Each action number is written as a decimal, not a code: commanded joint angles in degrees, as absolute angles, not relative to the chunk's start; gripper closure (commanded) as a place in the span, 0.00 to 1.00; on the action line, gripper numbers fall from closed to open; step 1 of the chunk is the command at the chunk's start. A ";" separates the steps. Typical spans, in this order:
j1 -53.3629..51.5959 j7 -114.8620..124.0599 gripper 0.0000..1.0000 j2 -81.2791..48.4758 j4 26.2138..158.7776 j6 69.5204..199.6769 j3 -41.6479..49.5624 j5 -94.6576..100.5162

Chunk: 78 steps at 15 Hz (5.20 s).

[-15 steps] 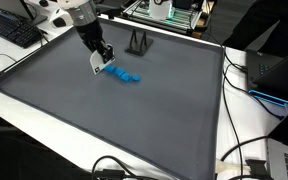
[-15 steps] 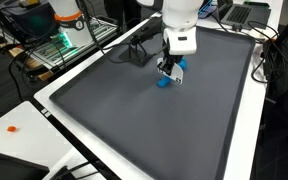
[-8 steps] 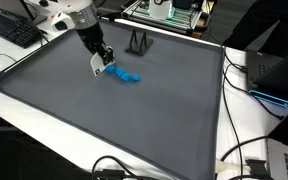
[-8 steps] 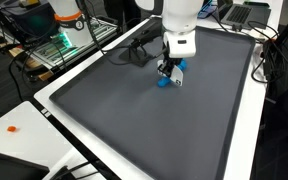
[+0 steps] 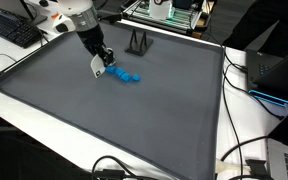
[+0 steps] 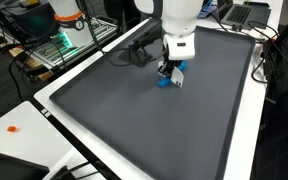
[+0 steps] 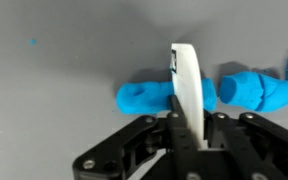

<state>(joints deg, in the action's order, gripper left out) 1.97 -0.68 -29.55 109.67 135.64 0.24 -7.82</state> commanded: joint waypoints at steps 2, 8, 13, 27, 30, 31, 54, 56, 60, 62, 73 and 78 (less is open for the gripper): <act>3.28 -0.68 0.98 -31.11 110.01 135.64 -1.08 -10.43; 2.67 0.66 0.98 -29.95 110.20 132.13 -0.76 -9.79; 2.39 2.28 0.98 -29.71 109.85 128.89 -0.65 -9.93; 3.27 2.55 0.98 -25.03 110.59 124.83 -0.01 -10.25; 3.54 2.90 0.98 -22.89 111.47 123.27 0.09 -10.96; 3.76 3.19 0.98 -21.77 112.29 123.33 -0.01 -12.13; -1.31 43.85 0.98 -6.60 140.44 146.95 0.37 -28.72; -0.91 46.92 0.98 -6.12 141.50 146.37 0.21 -30.06; -0.23 48.38 0.98 -4.30 143.49 145.73 -0.32 -33.85; -0.31 48.20 0.98 -3.75 144.52 145.76 -0.33 -35.95; -0.79 47.67 0.98 -4.47 146.68 149.12 -0.43 -39.15; -1.25 49.11 0.98 -6.06 146.63 151.76 -0.59 -38.15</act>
